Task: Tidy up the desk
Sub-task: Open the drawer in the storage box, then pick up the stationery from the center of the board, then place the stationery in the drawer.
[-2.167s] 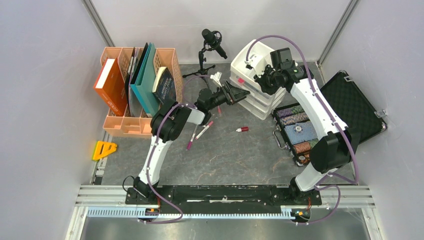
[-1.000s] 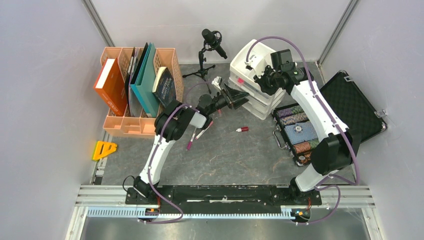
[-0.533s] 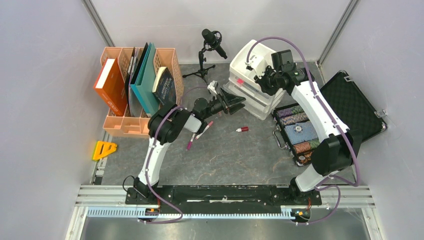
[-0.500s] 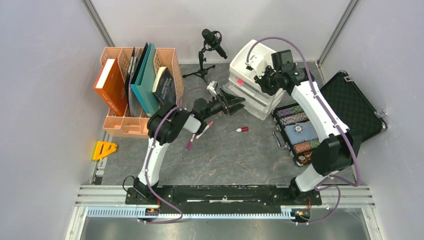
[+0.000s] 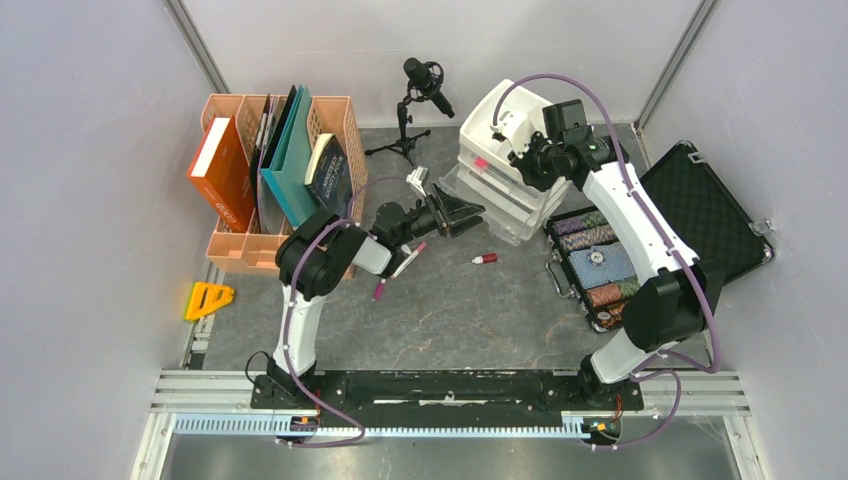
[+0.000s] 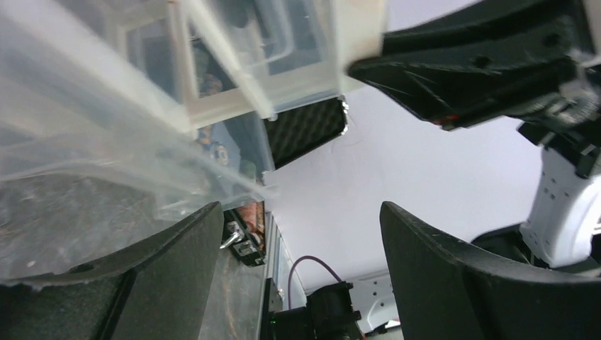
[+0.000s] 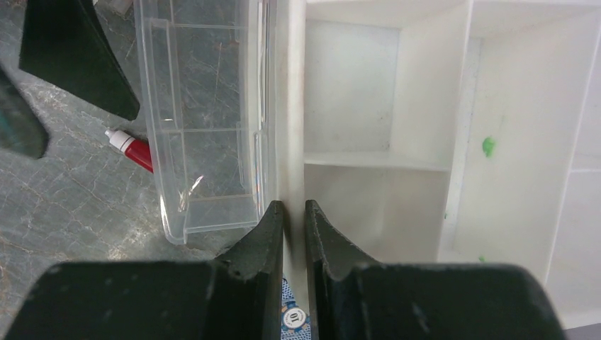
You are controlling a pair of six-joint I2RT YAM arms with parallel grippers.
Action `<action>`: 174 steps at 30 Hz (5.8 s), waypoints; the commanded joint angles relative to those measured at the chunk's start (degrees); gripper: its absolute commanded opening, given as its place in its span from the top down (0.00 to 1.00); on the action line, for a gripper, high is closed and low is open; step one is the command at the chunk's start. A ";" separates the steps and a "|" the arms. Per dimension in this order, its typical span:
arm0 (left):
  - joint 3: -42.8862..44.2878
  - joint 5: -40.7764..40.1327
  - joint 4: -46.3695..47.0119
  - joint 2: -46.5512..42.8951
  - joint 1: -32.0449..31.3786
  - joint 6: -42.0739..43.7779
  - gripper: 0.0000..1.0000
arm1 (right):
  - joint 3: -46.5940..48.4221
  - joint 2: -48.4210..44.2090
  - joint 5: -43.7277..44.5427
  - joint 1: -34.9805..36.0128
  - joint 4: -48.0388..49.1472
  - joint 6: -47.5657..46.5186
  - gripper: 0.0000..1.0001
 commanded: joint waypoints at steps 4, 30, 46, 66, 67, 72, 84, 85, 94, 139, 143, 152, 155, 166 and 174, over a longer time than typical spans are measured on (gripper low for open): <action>-0.97 2.67 1.21 -6.10 -0.54 7.20 0.07 | 1.15 0.31 4.03 -0.97 0.48 -1.47 1.00; 3.48 -11.10 -103.97 -47.78 3.37 88.83 0.00 | 6.30 0.03 1.72 -1.50 0.32 -5.87 0.45; 12.52 -25.22 -122.93 -60.61 3.32 98.58 0.00 | -12.77 -18.19 -2.82 11.01 10.35 -8.14 0.31; 10.75 -26.50 -124.90 -65.21 3.37 97.96 0.00 | -31.60 -6.30 3.89 24.44 18.06 -20.93 0.37; 10.75 -26.48 -124.88 -65.21 3.37 98.00 0.00 | -31.18 -5.31 4.18 24.42 18.14 -21.58 0.37; 10.50 -26.24 -124.63 -65.64 3.36 98.15 0.00 | -29.29 -0.45 4.76 24.44 17.72 -24.06 0.37; 9.61 -25.09 -123.22 -67.43 3.37 98.46 0.00 | -25.70 6.64 7.04 24.48 16.04 -28.29 0.41; 9.59 -25.09 -123.22 -67.51 3.37 98.50 0.00 | -25.08 7.26 7.06 24.43 15.58 -28.66 0.41; 9.18 -24.83 -122.87 -69.14 3.37 98.50 0.00 | -21.00 12.12 8.34 24.44 11.03 -31.50 0.45; 8.65 -25.46 -122.21 -71.48 3.37 98.44 0.00 | 4.46 7.42 7.58 21.84 3.14 -12.42 0.91; 8.49 -25.39 -122.26 -71.66 3.37 98.50 0.00 | 7.60 8.94 9.85 19.35 2.90 -10.43 0.91; 8.08 -25.18 -122.10 -71.47 3.37 98.66 0.00 | 8.09 12.83 12.05 14.60 2.40 -10.12 0.89; 7.64 -25.42 -121.90 -71.29 3.36 98.98 0.00 | 7.80 13.73 12.25 12.99 2.44 -10.31 0.87; 6.47 -26.05 -120.50 -67.68 3.37 101.54 0.00 | 5.55 13.80 11.45 10.79 3.38 -10.64 0.59; 3.97 -27.56 -113.94 -61.66 3.36 105.91 0.00 | 4.71 10.29 9.93 10.82 3.32 -9.55 0.44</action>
